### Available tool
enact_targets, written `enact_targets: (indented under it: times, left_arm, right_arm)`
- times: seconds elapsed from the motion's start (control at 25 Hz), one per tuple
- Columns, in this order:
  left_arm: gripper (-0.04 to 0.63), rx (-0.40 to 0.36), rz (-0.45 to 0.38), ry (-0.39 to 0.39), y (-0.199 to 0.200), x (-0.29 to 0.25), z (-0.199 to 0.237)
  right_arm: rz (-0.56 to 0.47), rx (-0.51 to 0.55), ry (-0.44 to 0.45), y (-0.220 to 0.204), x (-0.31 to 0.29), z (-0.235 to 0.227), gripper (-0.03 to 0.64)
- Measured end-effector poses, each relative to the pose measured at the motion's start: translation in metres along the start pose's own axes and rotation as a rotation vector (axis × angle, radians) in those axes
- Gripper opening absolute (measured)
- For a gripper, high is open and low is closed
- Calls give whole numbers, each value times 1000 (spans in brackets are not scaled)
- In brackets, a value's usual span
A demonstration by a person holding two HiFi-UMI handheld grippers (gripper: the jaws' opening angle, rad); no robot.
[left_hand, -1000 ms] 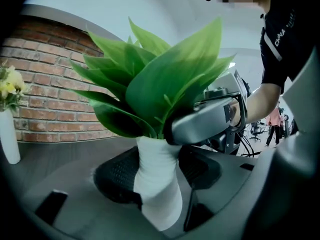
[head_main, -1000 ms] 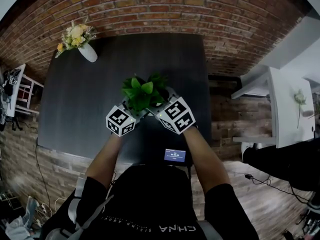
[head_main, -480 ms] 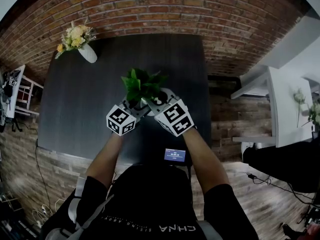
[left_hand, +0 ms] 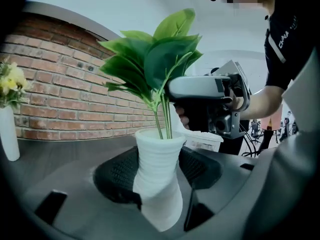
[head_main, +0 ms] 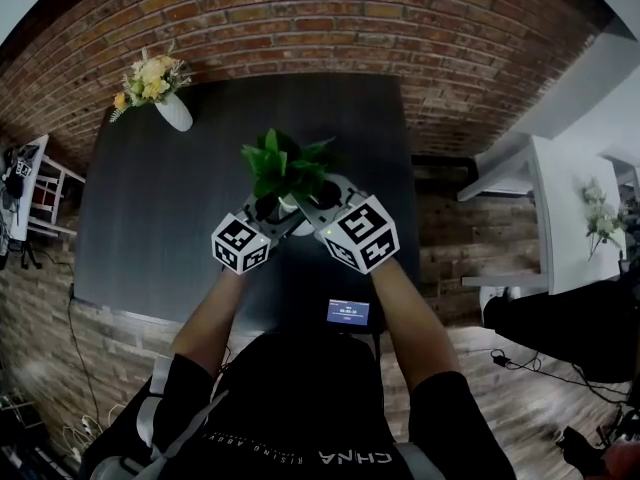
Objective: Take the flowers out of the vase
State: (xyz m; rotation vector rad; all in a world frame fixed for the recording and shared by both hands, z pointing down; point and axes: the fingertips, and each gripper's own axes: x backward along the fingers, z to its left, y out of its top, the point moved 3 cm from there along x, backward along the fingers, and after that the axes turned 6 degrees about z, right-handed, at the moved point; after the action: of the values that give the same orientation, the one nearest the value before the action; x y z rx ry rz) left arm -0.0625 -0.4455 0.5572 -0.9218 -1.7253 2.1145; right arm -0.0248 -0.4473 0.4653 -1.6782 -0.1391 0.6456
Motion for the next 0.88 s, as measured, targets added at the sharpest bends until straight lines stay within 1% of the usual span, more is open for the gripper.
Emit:
enact_targets:
  times: [0.28,0.56,0.76,0.88]
  left_arm:
    - [255,26,13,-13,-3,3,0]
    - [256,34,28,-29,-3,8,-1]
    - [258,24,37,-49,-3,13,-6]
    - [261,38,41,-62,-2,15,-6]
  right_arm:
    - [-50,14,-13,25,16,4,58]
    - [-119,23,-30,59,31,6,57]
    - [-162,30,-50,77,38,9,57]
    - [-184,32,-59,87,39,9,57]
